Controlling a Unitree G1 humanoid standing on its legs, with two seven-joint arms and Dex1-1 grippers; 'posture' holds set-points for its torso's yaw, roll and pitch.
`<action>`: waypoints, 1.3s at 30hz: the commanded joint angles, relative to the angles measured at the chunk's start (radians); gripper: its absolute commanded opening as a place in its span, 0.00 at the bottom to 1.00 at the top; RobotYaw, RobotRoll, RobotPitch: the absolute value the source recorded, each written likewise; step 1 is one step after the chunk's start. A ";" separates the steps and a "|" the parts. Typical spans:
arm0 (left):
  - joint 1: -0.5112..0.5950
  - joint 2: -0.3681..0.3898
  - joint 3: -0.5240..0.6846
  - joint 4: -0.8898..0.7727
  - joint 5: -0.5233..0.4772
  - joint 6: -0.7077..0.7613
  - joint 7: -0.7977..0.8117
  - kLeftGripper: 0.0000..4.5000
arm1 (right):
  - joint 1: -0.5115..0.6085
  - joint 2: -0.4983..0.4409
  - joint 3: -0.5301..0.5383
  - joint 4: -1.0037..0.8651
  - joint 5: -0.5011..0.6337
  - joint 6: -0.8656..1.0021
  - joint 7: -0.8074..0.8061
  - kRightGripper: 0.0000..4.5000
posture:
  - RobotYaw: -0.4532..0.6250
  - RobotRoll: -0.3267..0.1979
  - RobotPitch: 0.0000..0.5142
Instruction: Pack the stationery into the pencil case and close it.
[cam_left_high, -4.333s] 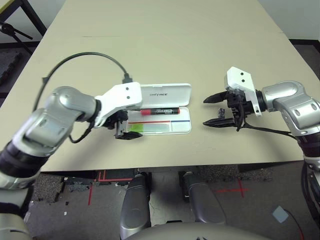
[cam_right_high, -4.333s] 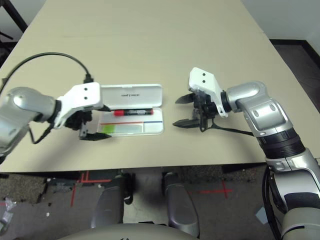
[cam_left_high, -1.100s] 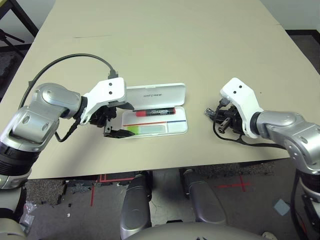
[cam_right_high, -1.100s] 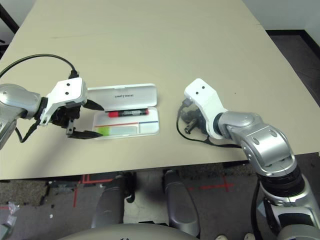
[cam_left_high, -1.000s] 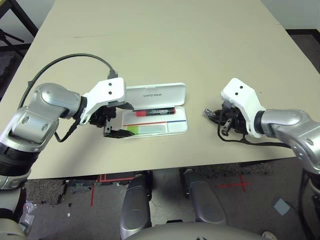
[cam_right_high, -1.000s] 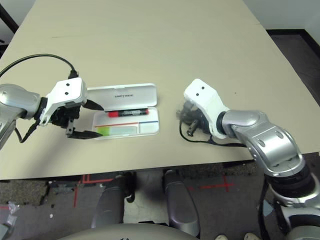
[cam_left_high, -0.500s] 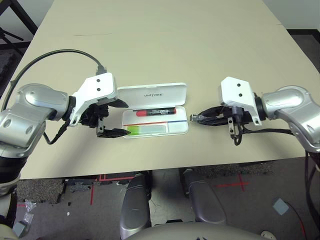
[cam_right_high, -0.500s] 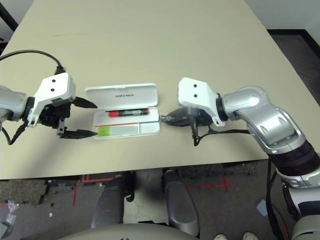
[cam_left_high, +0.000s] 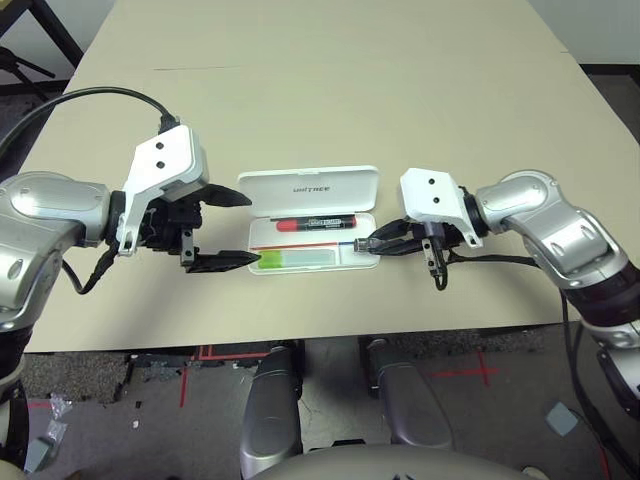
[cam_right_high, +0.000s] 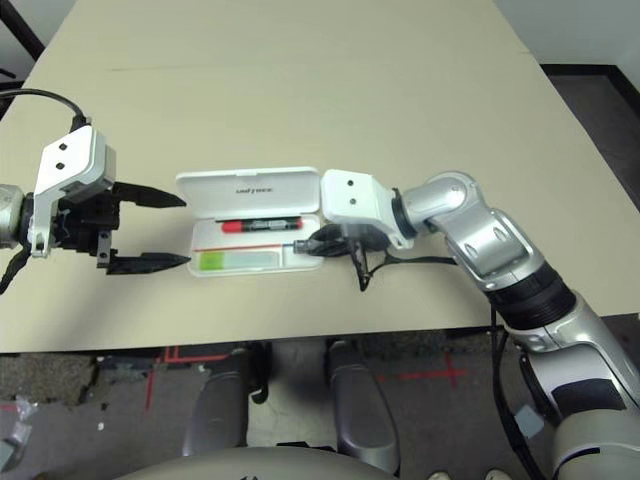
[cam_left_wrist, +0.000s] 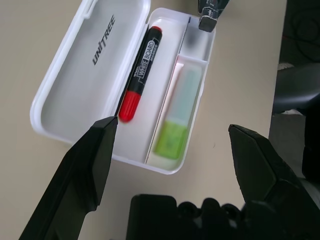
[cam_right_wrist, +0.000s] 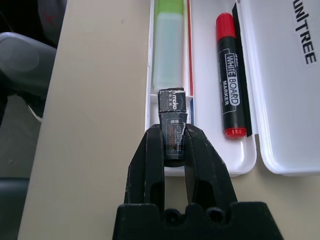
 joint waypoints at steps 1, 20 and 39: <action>0.014 0.023 0.010 -0.036 -0.017 0.013 0.013 1.00 | -0.010 0.018 0.028 0.037 -0.030 -0.037 0.018 0.06 | 0.47 0.62 0.38; 0.051 0.029 0.011 -0.024 -0.011 -0.003 0.054 1.00 | -0.060 0.008 -0.092 0.091 0.029 0.000 0.084 0.99 | 0.46 0.62 0.40; -0.017 0.033 -0.120 0.256 0.193 -0.083 0.113 0.43 | 0.175 -0.225 -0.382 -0.014 0.317 0.243 0.128 1.00 | 0.40 0.62 0.42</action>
